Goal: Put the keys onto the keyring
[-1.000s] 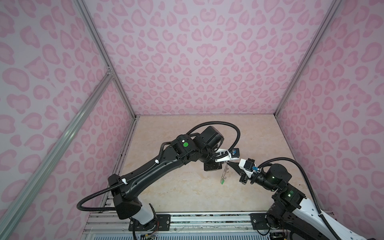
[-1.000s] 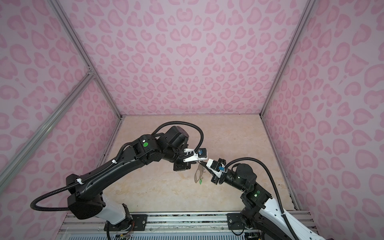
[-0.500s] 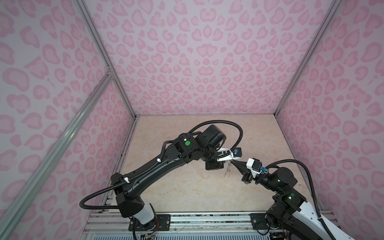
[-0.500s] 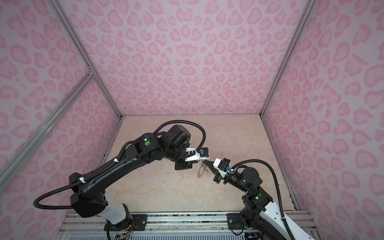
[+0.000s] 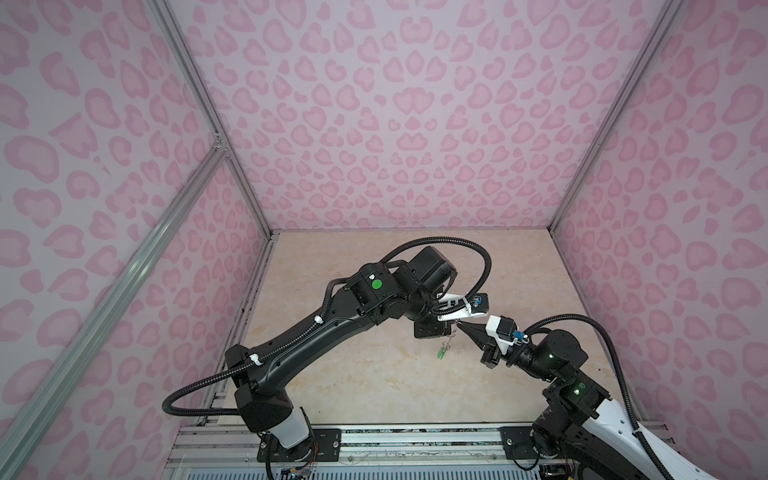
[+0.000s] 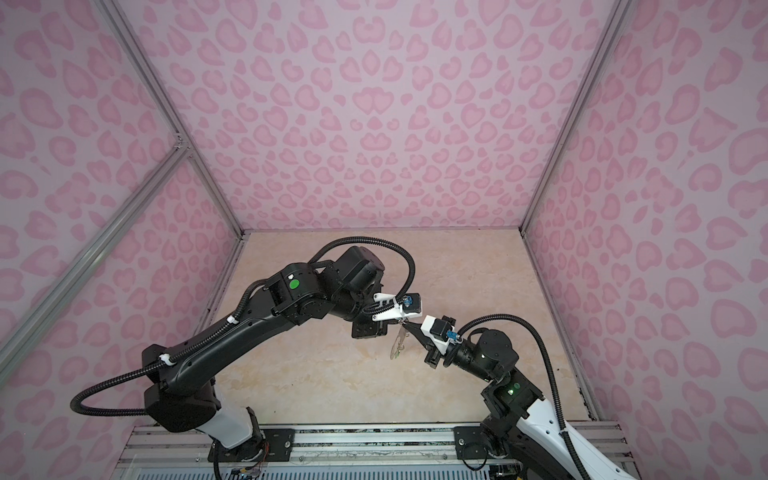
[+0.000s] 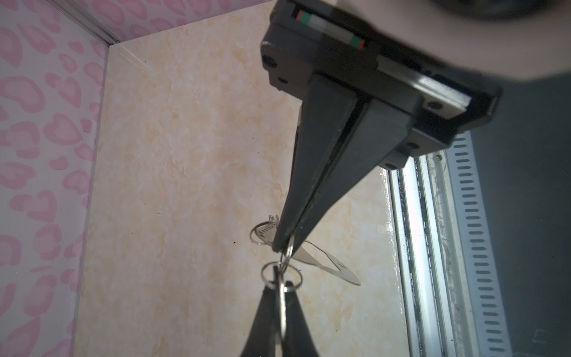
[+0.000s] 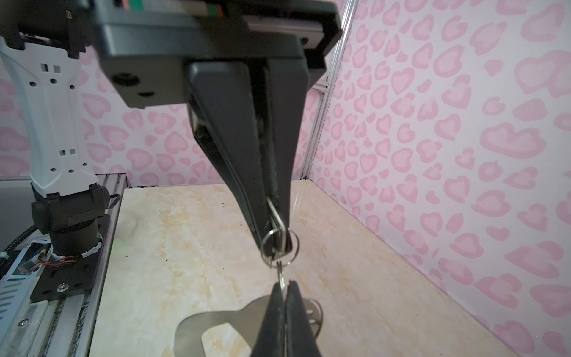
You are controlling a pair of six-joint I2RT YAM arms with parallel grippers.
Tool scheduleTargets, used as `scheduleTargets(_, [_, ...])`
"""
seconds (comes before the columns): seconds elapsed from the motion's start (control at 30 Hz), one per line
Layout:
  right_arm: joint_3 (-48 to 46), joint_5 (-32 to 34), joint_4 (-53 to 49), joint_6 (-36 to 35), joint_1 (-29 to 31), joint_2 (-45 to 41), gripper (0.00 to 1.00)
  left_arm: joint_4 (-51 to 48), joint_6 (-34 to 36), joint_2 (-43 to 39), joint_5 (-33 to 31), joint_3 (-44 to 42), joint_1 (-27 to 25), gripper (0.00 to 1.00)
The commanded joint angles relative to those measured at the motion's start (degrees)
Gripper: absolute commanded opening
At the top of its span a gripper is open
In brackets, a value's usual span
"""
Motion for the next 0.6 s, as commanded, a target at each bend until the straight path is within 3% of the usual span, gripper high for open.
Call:
scheduleTargets(0.0, [0.7, 0.4, -1.0, -0.7, 0.1, 1.1, 0.00, -0.7, 0.1, 0.7, -0.3, 1.4, -0.2, 0.03])
scheduleTargets(0.13, [2.2, 2.4, -4.1, -1.5, 0.1, 1.7, 0.00, -1.7, 0.2, 1.6, -1.2, 2.1, -0.5, 0.03])
scheduleTargets(0.33, [1.9, 6.8, -6.4, -0.6, -0.1, -0.2, 0.36, -2.0, -1.0, 2.3, -5.4, 2.4, -0.1, 0.03])
scheduleTargets(0.57, [2.2, 18.9, -15.2, 1.1, -2.9, -3.8, 0.49, -0.6, -5.2, 4.9, -4.2, 1.4, 3.2, 0.03])
